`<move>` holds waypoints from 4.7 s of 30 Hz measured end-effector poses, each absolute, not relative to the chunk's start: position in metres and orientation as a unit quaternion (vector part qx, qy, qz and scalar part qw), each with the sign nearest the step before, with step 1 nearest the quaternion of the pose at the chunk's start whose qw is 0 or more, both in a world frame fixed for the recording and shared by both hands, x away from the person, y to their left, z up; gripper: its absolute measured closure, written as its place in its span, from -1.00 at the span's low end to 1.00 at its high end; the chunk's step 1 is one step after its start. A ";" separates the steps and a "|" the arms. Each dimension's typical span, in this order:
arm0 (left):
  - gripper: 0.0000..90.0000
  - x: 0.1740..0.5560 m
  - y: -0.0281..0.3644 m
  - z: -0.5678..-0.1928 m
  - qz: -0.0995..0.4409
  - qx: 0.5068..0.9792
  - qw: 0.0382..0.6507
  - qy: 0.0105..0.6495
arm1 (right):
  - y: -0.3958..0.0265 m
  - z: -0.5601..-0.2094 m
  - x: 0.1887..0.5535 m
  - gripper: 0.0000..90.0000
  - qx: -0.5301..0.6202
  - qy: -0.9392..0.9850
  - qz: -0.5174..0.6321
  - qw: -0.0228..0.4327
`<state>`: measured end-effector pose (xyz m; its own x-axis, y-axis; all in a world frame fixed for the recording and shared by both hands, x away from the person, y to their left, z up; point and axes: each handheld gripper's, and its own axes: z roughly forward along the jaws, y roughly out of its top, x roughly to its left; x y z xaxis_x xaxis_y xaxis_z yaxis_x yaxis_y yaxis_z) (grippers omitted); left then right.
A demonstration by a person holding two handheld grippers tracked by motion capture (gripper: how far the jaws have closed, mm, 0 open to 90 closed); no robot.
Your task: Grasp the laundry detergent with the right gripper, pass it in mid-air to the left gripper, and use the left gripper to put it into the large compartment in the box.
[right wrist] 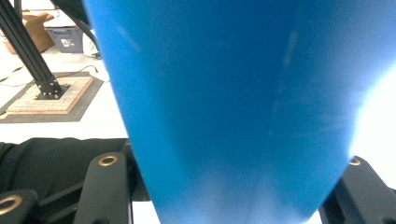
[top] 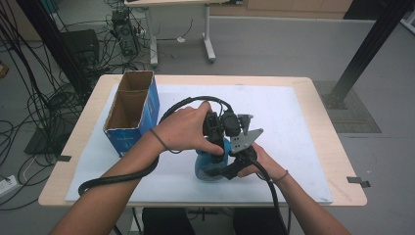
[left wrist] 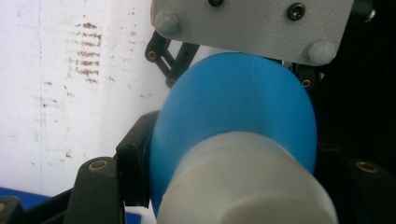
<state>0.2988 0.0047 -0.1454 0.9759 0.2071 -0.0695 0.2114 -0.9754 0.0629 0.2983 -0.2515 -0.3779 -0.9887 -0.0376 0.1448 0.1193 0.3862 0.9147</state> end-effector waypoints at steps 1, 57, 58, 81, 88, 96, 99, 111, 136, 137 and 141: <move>-0.20 0.298 0.005 -0.145 -0.031 0.993 0.035 0.106 | -0.251 -0.378 0.298 -0.07 -0.025 -0.829 -0.554 0.070; -0.18 0.296 0.007 -0.133 -0.012 0.990 0.033 0.139 | -0.275 -0.398 0.287 -0.98 -0.067 -0.802 -0.591 0.048; -0.18 0.296 0.007 -0.133 -0.012 0.990 0.033 0.139 | -0.275 -0.398 0.287 -0.98 -0.067 -0.802 -0.591 0.048; -0.18 0.304 0.023 -0.089 -0.008 0.978 0.060 0.200 | -0.285 -0.403 0.285 -0.98 -0.086 -0.803 -0.587 0.044; -0.18 0.305 0.029 -0.069 0.008 0.969 0.064 0.237 | -0.287 -0.404 0.285 -0.98 -0.086 -0.801 -0.591 0.044; -0.18 0.311 0.048 -0.044 0.020 0.945 0.084 0.315 | -0.288 -0.405 0.286 -0.98 -0.086 -0.799 -0.594 0.041; -0.18 0.315 0.053 -0.035 0.027 0.938 0.084 0.335 | -0.288 -0.405 0.285 -0.98 -0.086 -0.798 -0.595 0.040; -0.18 0.339 0.081 -0.004 0.050 0.900 0.076 0.427 | -0.290 -0.400 0.285 -0.98 -0.086 -0.798 -0.595 0.032; -0.18 0.389 0.147 0.020 0.063 0.818 0.073 0.567 | -0.290 -0.389 0.284 -0.96 -0.082 -0.801 -0.592 0.017; -0.18 0.391 0.150 0.021 0.063 0.816 0.072 0.571 | -0.290 -0.389 0.284 -0.96 -0.080 -0.801 -0.593 0.017; -0.18 0.401 0.169 0.018 0.055 0.792 0.064 0.604 | -0.290 -0.388 0.284 -0.95 -0.081 -0.800 -0.595 0.017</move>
<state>0.4012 0.1688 0.0179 0.2634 0.9646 0.0092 0.9507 -0.2612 0.1671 0.2838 -0.2902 -0.3884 -0.9863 0.1093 0.1235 0.1498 0.2798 0.9483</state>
